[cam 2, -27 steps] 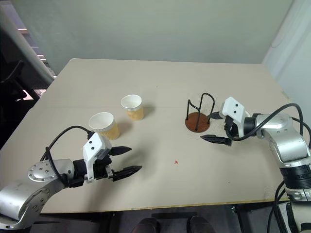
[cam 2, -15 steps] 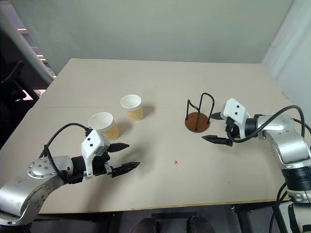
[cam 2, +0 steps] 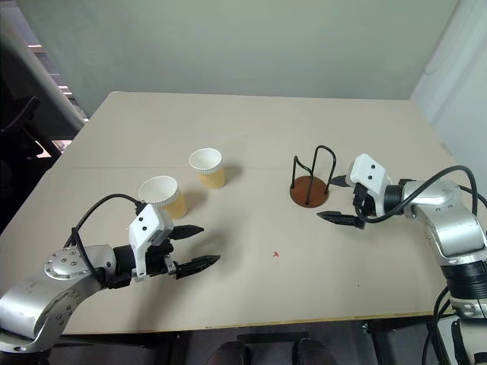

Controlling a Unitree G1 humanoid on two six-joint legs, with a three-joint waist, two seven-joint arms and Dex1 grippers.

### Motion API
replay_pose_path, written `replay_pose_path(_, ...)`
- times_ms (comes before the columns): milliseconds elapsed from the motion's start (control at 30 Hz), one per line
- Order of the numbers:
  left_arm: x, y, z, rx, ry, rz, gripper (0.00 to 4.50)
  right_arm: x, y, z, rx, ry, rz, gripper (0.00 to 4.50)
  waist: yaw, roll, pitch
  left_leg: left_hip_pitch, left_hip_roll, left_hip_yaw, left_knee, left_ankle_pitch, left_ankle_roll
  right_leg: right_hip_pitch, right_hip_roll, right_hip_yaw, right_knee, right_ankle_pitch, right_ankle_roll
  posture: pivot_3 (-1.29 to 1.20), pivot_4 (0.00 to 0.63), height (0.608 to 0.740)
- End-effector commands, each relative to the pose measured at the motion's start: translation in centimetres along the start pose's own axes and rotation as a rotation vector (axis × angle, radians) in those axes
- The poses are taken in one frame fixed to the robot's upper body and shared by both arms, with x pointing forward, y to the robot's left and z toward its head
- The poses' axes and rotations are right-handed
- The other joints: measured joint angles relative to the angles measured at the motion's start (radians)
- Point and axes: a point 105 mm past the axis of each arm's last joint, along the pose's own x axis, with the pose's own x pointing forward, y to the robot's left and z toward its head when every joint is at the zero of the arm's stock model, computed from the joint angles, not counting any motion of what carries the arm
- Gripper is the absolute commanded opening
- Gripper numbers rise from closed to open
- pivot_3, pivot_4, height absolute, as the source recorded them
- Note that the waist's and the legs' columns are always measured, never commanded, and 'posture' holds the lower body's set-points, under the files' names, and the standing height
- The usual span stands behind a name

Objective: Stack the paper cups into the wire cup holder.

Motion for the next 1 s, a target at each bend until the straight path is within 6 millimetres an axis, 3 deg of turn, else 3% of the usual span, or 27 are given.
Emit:
replay_pose_path(33, -0.1, 0.4, 1.0, 0.041, -0.036, 0.019, 4.5, -1.0, -0.7, 0.8, -0.028, -0.016, -0.045, 4.43, 0.0, 0.0, 0.0, 0.0, 0.0, 0.0, 0.0, 0.0, 0.0, 0.0, 0.0, 0.0, 0.0, 0.0, 0.0, 0.0, 0.15, 0.74)
replay_pose_path(167, -0.2, 0.7, 2.7, 0.033, -0.119, 0.031, 4.5, -1.1, -0.3, 2.2, -0.017, -0.075, -0.011, 4.43, 0.001, 0.0, 0.0, 0.0, 0.0, 0.0, 0.0, 0.0, 0.0, 0.0, 0.0, 0.0, 0.0, 0.0, 0.0, 0.0, 0.15, 0.74)
replay_pose_path(333, 0.7, -0.6, 3.0, 0.039, -0.117, -0.056, 4.5, -0.5, -1.2, 1.8, 0.017, -0.071, -0.066, 4.43, 0.001, 0.0, 0.0, 0.0, 0.0, 0.0, 0.0, 0.0, 0.0, 0.0, 0.0, 0.0, 0.0, 0.0, 0.0, 0.0, 0.15, 0.74)
replay_pose_path(600, 2.3, -0.4, 4.3, 0.079, -0.148, -0.064, 4.5, 2.6, -5.6, 1.4, 0.144, -0.103, -0.294, 4.43, -0.002, 0.0, 0.0, 0.0, 0.0, 0.0, 0.0, -0.002, 0.008, -0.001, 0.0, 0.0, 0.001, 0.003, -0.001, 0.0, 0.15, 0.74)
replay_pose_path(933, 1.9, -0.2, 3.8, 0.071, -0.134, -0.033, 4.5, 3.8, -4.5, 1.1, 0.177, -0.121, -0.242, 4.43, 0.0, 0.0, 0.0, -0.002, 0.0, 0.0, -0.002, 0.004, -0.001, -0.003, 0.0, 0.0, -0.003, 0.004, -0.001, 0.0, 0.15, 0.74)
replay_pose_path(1000, 1.9, -0.2, 3.8, 0.07, -0.136, -0.029, 4.5, 4.3, -4.5, 1.1, 0.181, -0.121, -0.239, 4.06, -0.001, 0.0, 0.0, -0.002, 0.0, -0.001, -0.002, 0.004, -0.001, -0.003, 0.0, 0.0, -0.002, 0.004, -0.001, 0.0, 0.15, 0.74)
